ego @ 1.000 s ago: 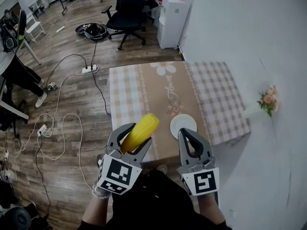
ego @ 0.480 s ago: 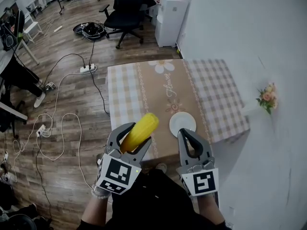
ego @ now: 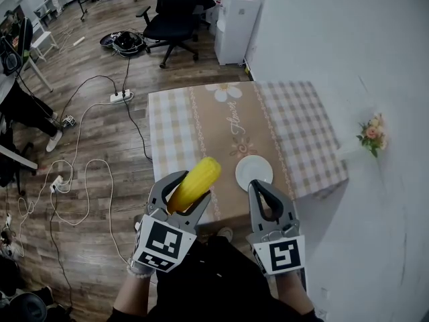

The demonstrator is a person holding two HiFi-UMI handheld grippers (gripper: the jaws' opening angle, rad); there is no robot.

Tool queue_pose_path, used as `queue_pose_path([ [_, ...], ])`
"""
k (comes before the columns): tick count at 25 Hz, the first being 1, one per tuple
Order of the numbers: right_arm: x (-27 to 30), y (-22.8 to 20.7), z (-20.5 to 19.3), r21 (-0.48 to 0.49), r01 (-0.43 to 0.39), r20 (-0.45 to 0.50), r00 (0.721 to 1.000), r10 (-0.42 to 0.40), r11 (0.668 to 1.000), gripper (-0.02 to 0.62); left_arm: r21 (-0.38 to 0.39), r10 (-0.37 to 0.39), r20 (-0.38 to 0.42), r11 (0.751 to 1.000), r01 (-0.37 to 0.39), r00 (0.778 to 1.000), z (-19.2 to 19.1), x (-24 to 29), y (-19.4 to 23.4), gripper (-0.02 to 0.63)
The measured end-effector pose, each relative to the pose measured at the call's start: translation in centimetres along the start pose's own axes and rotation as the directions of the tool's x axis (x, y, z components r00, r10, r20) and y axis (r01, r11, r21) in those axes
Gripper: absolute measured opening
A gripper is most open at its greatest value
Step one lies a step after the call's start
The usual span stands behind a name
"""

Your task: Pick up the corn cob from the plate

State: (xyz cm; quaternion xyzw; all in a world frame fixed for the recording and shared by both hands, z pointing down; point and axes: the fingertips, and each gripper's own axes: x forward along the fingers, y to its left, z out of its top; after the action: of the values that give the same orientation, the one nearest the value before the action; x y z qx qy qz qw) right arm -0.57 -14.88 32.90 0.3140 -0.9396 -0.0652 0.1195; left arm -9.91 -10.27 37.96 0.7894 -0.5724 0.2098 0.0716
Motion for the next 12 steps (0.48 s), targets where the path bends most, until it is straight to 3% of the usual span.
queue_pose_path([
  [12, -0.03, 0.31, -0.33, -0.014, -0.019, -0.025, 1.0, 0.019, 1.0, 0.043, 0.006, -0.006, 0.001, 1.0, 0.006, 1.0, 0.17, 0.21, -0.11, 0.258],
])
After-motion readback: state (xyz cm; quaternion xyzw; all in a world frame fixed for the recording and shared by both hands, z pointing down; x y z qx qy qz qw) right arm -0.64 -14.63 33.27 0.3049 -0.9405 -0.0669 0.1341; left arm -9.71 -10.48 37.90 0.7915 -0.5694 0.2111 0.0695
